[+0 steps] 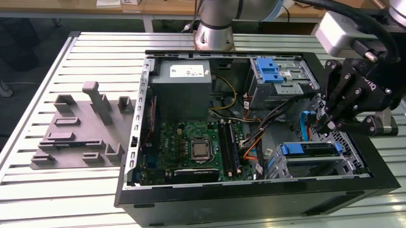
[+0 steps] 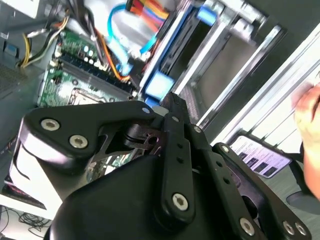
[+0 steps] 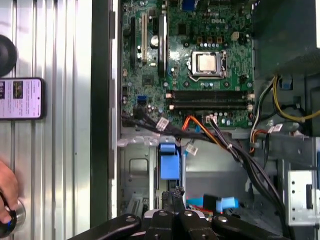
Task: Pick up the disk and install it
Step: 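Insert the first disk wire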
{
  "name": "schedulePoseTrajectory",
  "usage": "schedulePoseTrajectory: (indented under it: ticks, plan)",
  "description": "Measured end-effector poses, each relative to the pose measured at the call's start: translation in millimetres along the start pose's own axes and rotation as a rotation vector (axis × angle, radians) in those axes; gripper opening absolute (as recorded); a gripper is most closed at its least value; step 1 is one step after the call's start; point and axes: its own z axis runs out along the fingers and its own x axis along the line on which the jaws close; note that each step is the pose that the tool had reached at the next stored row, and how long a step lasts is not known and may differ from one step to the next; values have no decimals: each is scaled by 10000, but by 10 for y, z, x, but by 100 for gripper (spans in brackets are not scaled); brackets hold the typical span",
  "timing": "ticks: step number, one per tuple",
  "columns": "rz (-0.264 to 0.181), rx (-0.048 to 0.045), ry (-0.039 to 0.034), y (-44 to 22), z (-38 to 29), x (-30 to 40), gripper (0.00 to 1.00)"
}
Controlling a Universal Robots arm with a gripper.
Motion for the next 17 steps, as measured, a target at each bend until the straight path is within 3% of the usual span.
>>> schedulePoseTrajectory:
  ticks: [5, 7, 17]
  plan:
    - [-1, -13, 0, -224, 13, -9, 11]
    - [0, -14, 0, -283, 31, -21, 11]
    - [-1, -7, 1, -310, 170, -201, 11]
